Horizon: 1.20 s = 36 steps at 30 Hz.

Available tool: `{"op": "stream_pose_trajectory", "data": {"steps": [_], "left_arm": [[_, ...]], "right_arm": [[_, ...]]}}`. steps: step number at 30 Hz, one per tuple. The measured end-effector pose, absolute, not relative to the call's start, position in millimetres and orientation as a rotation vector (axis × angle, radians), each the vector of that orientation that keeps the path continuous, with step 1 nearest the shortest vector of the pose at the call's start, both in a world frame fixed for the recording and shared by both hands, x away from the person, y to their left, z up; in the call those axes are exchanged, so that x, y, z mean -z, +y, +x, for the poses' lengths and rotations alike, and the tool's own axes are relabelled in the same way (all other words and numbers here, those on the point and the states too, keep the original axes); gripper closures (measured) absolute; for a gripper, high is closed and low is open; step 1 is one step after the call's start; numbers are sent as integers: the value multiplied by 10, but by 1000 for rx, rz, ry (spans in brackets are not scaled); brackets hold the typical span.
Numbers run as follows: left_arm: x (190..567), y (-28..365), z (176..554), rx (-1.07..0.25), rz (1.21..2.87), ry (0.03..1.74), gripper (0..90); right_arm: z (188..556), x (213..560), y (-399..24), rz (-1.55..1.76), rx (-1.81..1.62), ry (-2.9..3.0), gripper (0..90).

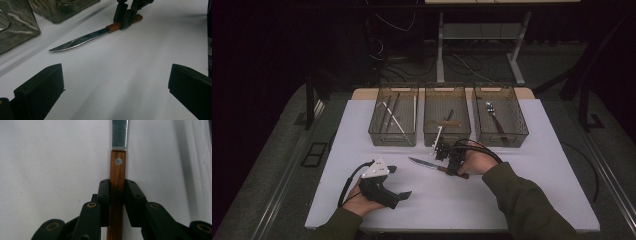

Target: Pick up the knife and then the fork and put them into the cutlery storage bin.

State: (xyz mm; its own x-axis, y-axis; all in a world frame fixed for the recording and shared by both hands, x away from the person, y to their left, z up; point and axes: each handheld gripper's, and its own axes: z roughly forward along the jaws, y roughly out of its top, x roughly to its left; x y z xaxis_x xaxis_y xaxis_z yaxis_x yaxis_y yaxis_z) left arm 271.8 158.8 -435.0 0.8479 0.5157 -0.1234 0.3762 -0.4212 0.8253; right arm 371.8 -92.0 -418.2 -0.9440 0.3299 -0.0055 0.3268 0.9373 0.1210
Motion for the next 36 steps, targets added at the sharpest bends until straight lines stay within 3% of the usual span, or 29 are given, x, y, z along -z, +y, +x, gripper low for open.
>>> {"op": "stream_pose_trajectory", "data": {"steps": [36], "left_arm": [[4358,1593,2731,-181,2062,651,0]], "right_arm": [[3616,3966,-1860,815,-1034,2905,763]]}}
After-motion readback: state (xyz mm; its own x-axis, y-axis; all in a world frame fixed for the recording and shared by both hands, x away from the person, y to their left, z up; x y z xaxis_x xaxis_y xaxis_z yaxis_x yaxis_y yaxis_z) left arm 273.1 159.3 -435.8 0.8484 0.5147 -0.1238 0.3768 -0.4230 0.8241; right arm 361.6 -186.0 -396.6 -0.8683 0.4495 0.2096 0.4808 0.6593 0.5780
